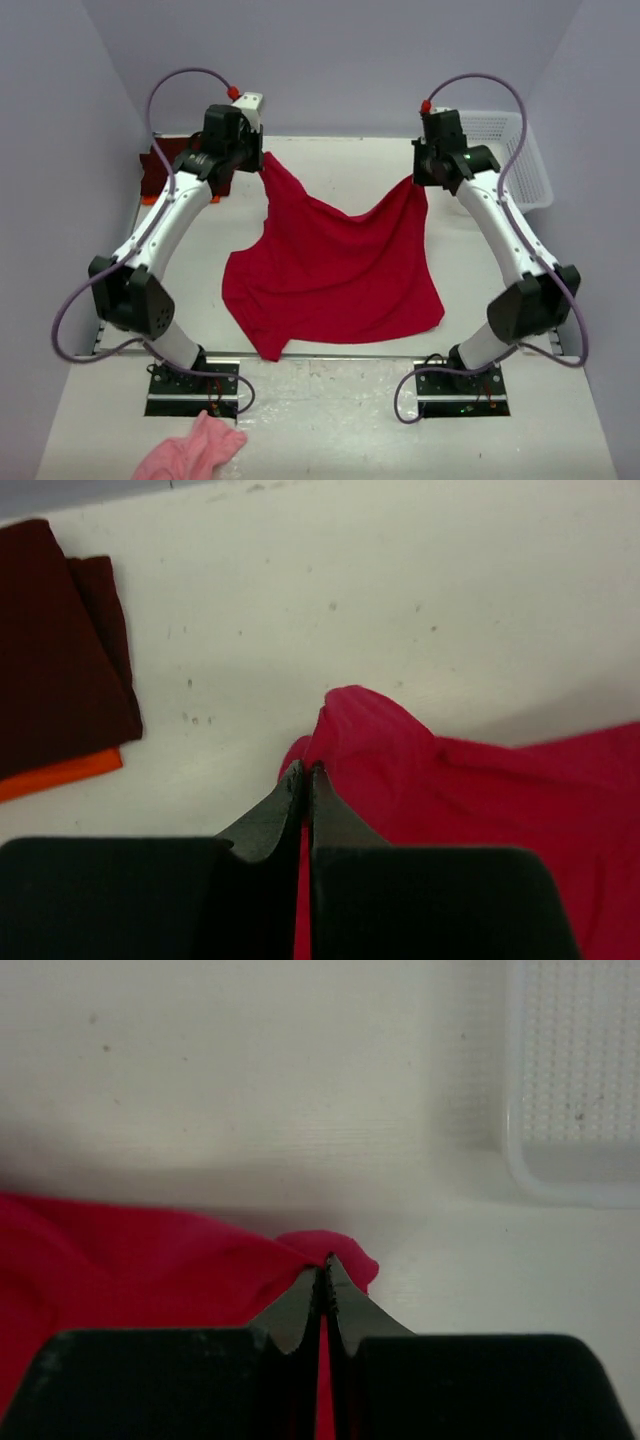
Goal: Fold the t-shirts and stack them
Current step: Flatten out the tshirt
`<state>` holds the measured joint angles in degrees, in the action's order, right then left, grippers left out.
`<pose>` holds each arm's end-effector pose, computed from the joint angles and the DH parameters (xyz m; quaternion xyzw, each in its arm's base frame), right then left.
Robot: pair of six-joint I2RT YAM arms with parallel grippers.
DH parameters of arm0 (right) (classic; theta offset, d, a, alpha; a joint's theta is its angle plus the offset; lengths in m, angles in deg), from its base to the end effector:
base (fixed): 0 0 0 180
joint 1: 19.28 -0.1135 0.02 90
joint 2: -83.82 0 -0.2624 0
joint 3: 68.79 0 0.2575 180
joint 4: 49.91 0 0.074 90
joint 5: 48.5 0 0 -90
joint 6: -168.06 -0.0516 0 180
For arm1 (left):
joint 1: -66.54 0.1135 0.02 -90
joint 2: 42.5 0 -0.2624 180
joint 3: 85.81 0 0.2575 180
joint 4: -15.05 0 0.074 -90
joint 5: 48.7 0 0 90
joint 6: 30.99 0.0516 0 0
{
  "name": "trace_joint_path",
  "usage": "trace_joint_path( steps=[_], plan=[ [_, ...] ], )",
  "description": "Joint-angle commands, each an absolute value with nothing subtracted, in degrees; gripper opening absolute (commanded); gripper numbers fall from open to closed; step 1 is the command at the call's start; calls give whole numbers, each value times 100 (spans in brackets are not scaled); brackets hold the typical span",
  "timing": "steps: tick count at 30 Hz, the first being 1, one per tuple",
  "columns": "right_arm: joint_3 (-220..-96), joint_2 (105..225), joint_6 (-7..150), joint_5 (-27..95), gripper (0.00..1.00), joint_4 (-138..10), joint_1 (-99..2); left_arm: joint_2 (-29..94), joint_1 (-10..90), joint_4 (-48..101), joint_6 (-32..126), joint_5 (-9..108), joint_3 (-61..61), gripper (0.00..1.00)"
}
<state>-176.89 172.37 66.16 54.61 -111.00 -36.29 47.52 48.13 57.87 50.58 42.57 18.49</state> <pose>0.3372 0.0909 0.3796 0.0064 0.9071 0.0010 0.4208 0.3602 -0.1211 0.3794 0.0804 0.8558 -0.1279 0.4948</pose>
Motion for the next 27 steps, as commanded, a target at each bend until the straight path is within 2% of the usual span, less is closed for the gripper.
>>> trace_joint_path(
  steps=[1,5,9,13,17,23,27],
  plan=[
    [-17904,17302,6601,5601,0,-10762,-3501,5074,4931,5750,5031,4156,2704,0],
    [-18306,17478,6715,5609,0,-10943,-3483,5033,4923,5648,5153,4156,2874,0],
    [-18281,16699,6996,5618,0,-10759,-3632,4427,4818,5726,5250,4252,2971,0],
    [-18526,15985,7322,6241,0,-10838,-4483,3391,4388,5787,5320,4191,3233,0],
    [-19457,15405,7673,7040,0,-10935,-5283,2651,3851,5832,5295,4015,3805,0],
    [-20670,14895,8279,8165,0,-11128,-7023,1658,3833,5849,5110,4858,4306,0],
    [-20452,14482,8132,8632,0,-11171,-7989,1236,3972,6068,4961,5428,4649,0]
  ],
)
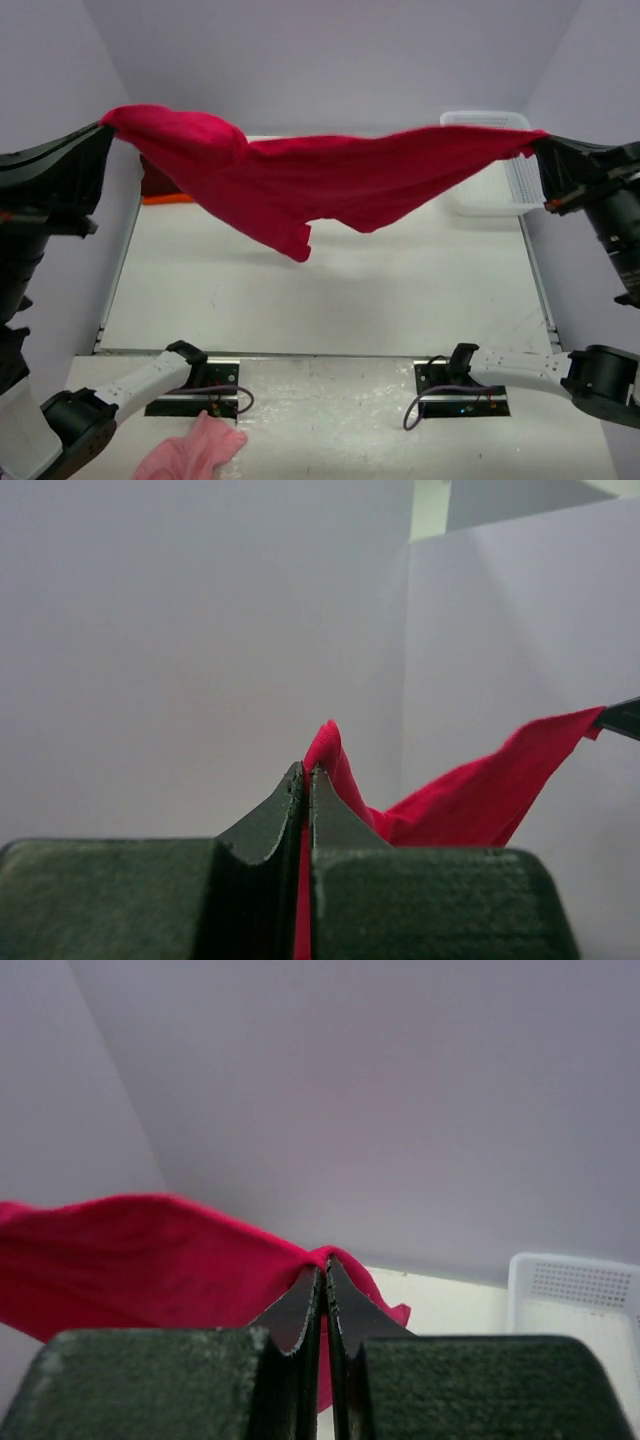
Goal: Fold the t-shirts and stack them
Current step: Flatten out the tshirt
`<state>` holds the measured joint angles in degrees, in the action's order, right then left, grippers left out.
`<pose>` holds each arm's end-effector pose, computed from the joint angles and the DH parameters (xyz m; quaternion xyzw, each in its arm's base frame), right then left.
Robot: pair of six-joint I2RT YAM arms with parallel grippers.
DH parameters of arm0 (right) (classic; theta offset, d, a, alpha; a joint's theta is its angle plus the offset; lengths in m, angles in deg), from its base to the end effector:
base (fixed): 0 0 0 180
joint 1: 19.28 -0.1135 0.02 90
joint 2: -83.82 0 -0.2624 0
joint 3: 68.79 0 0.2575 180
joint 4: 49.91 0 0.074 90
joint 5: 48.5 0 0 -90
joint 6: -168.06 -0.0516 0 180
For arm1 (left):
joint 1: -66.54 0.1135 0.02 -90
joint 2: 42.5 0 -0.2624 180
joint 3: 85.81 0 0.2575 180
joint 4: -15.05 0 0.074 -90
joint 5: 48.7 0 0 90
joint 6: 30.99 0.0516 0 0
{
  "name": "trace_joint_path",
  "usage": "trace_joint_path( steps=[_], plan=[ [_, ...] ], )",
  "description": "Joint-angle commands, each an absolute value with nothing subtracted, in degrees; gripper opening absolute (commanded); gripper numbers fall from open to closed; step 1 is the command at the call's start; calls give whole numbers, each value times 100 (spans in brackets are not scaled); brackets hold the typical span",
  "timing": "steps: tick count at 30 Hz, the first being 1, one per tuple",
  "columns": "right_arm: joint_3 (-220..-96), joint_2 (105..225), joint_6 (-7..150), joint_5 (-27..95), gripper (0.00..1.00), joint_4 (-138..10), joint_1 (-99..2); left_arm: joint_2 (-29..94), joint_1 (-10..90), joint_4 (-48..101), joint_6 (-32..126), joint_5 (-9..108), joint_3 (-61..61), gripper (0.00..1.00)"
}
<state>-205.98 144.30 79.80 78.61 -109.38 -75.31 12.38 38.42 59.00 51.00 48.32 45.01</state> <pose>0.0593 0.0323 0.6266 -0.0473 0.6161 0.1803 0.7653 0.0304 -0.0234 0.6442 0.1372 0.4672 -0.2989 0.8207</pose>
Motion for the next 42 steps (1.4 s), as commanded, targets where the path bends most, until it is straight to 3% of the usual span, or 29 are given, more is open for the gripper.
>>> trace_joint_path(
  steps=[1,5,8,12,17,22,26,42],
  plan=[
    [-20417,14429,8053,8711,0,-11233,-8131,1200,4060,6121,4882,5561,4867,0],
    [-20215,14463,7998,9378,0,-11340,-8887,1050,4369,6183,4828,5835,4922,0],
    [-19802,14665,8472,9626,0,-10752,-8863,1409,4395,6367,4969,5354,4756,0],
    [-19286,15506,7939,7898,0,-10715,-6533,2628,4395,6317,5171,4492,3880,0],
    [-18228,16641,7367,6270,0,-9829,-4963,3984,4562,5938,4987,4295,3192,0],
    [-18604,18457,7068,5602,0,-9975,-4231,5768,4905,5770,4820,4182,3015,0],
    [-18677,19147,7032,5276,0,-10109,-3722,6892,5054,5630,4829,4165,3120,0],
    [-19220,20166,7296,4985,0,-10337,-2685,7897,5538,5340,5365,4094,3445,0]
  ],
)
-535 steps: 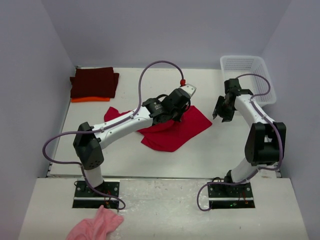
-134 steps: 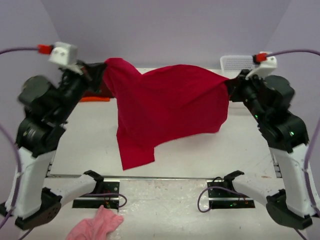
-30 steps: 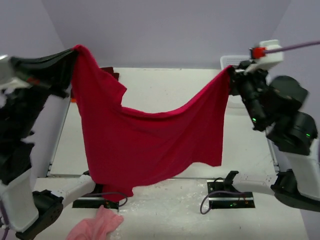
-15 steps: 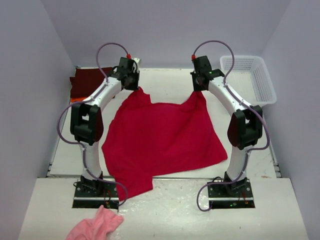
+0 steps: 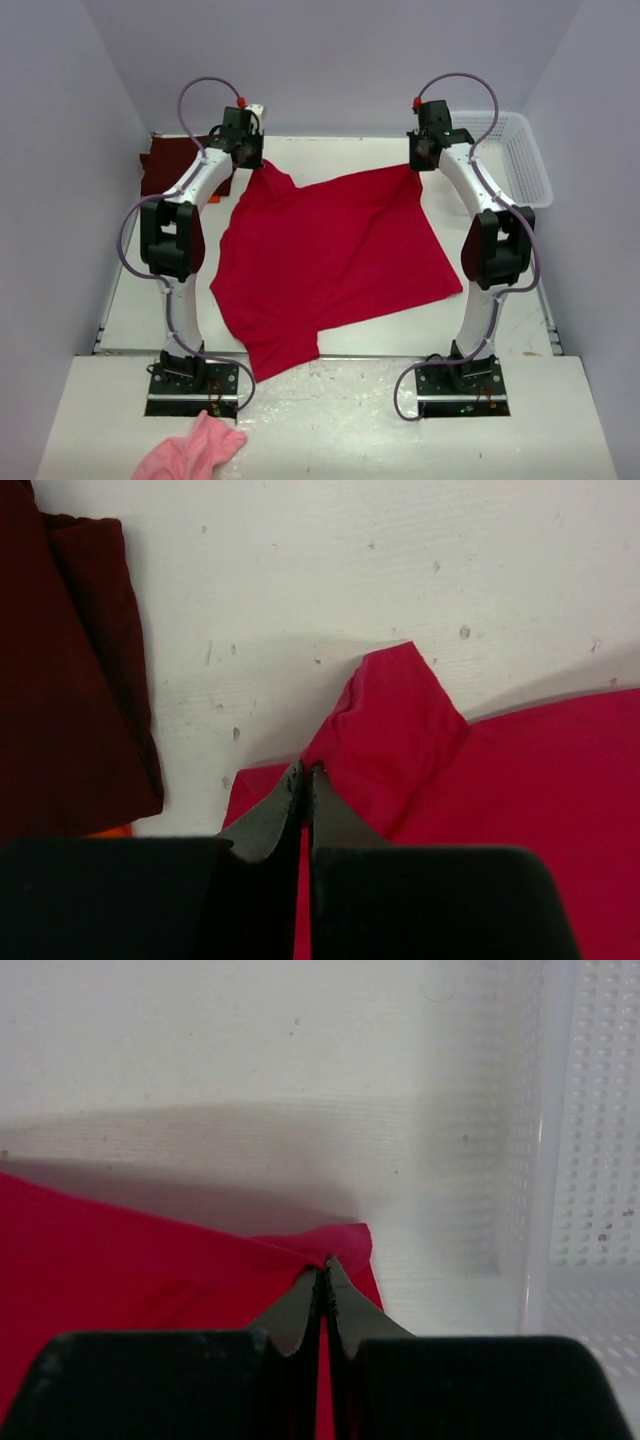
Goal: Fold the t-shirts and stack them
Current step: Flatten out the tshirt
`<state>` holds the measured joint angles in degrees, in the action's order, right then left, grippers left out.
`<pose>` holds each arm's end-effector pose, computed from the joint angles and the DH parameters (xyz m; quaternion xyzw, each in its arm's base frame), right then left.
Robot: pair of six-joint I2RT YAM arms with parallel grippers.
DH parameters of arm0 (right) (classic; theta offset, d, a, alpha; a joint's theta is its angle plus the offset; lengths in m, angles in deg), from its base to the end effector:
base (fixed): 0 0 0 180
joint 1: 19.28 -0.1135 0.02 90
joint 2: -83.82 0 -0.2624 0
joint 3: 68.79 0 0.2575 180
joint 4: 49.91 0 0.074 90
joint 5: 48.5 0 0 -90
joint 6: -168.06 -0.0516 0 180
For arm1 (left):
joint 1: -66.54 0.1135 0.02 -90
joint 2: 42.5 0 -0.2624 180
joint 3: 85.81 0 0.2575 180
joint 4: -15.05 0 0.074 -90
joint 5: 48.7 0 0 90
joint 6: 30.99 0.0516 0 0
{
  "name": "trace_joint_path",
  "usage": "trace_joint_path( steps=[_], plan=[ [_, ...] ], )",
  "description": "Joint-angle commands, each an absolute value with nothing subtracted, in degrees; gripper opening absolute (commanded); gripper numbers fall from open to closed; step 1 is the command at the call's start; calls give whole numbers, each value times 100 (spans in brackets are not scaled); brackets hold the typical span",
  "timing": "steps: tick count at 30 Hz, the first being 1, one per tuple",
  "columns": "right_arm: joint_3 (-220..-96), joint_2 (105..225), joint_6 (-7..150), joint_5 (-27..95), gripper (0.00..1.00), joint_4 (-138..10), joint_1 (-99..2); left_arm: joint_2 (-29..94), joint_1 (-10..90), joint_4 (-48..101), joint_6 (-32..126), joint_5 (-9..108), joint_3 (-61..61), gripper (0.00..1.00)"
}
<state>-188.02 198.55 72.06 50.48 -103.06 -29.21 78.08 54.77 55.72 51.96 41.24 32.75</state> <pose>0.4634 0.0729 0.2782 -0.0044 0.9331 -0.0238 0.3587 0.4926 -0.1026 0.2452 0.0375 0.9152 -0.0651 0.3959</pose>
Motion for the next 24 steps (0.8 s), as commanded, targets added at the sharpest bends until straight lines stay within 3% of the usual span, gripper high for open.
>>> trace_joint_path(
  steps=[1,24],
  plan=[
    [-19282,20229,7296,4951,0,-10355,-2631,7923,5538,5340,5400,4103,3446,0],
    [-21567,21345,7234,4327,0,-10821,-2112,7888,5538,5884,5435,3602,4650,0]
  ],
)
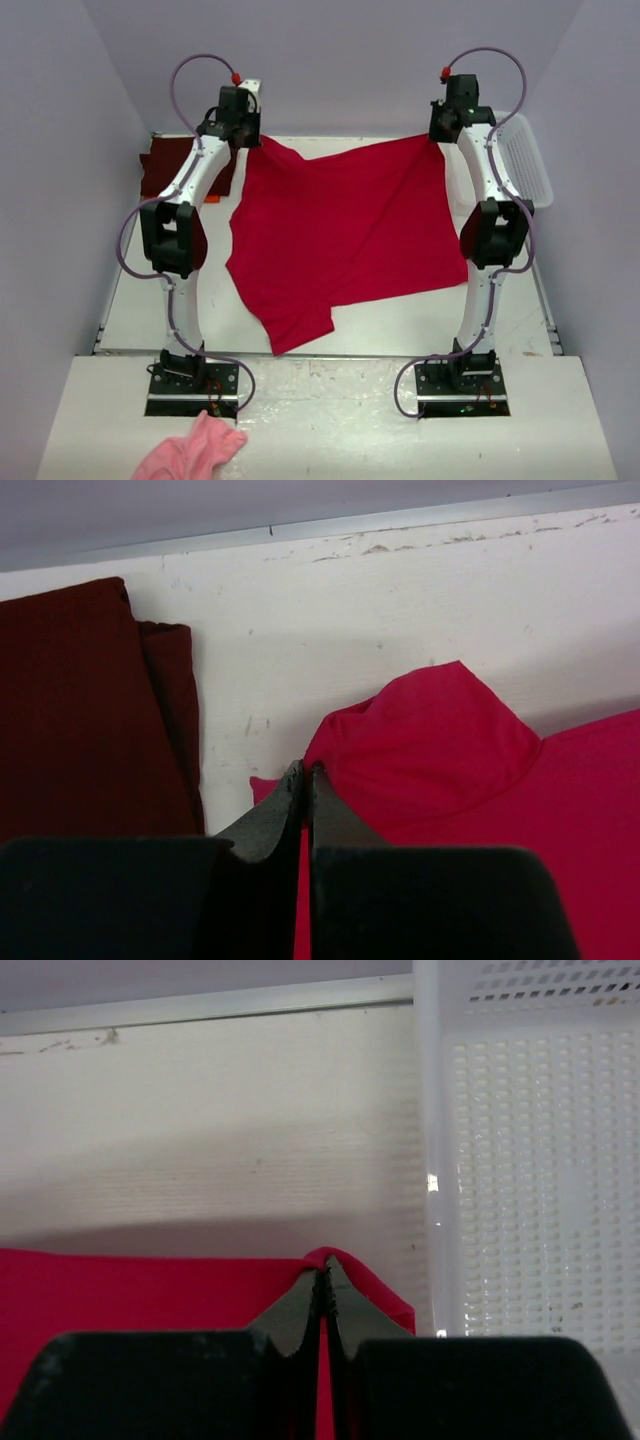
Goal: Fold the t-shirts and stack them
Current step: Flatten out the tshirt, then fold the flattened tshirt in 1/3 of the way
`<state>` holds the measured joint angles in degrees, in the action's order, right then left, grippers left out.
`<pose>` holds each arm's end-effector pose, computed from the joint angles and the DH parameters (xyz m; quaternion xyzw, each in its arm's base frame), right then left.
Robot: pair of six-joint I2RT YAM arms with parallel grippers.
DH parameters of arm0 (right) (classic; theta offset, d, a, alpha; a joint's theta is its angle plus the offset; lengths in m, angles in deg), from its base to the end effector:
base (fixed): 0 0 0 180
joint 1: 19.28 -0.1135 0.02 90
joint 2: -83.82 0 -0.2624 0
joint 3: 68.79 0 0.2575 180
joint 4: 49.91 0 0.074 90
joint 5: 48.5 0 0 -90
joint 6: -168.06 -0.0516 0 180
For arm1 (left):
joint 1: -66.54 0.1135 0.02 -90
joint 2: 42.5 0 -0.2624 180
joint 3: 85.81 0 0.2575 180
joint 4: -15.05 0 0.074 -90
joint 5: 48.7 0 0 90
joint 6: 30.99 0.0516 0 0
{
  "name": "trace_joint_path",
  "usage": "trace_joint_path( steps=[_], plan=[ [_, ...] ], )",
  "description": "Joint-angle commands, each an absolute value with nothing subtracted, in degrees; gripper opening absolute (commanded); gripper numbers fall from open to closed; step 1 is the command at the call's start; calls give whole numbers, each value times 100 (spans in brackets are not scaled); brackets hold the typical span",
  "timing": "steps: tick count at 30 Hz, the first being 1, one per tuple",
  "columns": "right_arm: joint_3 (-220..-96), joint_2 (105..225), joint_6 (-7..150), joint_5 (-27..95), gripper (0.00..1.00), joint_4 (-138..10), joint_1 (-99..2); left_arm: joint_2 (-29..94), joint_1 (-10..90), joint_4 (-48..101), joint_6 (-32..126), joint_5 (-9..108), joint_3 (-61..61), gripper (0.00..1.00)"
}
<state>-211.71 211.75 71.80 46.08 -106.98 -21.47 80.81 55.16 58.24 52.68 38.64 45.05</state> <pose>0.5229 0.0159 0.3030 0.0486 0.9119 -0.0065 0.4074 0.5116 -0.1005 0.2935 0.0286 0.8889 -0.0499 0.4544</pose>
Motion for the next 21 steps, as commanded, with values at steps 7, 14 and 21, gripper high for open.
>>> trace_joint_path(
  steps=[7,14,21],
  plan=[
    [-21603,21565,7243,4186,0,-10882,-2174,7844,5520,6008,5418,3795,4554,0],
    [-21340,21548,7199,4194,0,-10812,-2183,7563,5169,5981,5426,3936,4272,0],
    [-20944,21398,7147,4264,0,-10759,-2209,7115,4660,6139,5286,3576,3675,0]
  ],
)
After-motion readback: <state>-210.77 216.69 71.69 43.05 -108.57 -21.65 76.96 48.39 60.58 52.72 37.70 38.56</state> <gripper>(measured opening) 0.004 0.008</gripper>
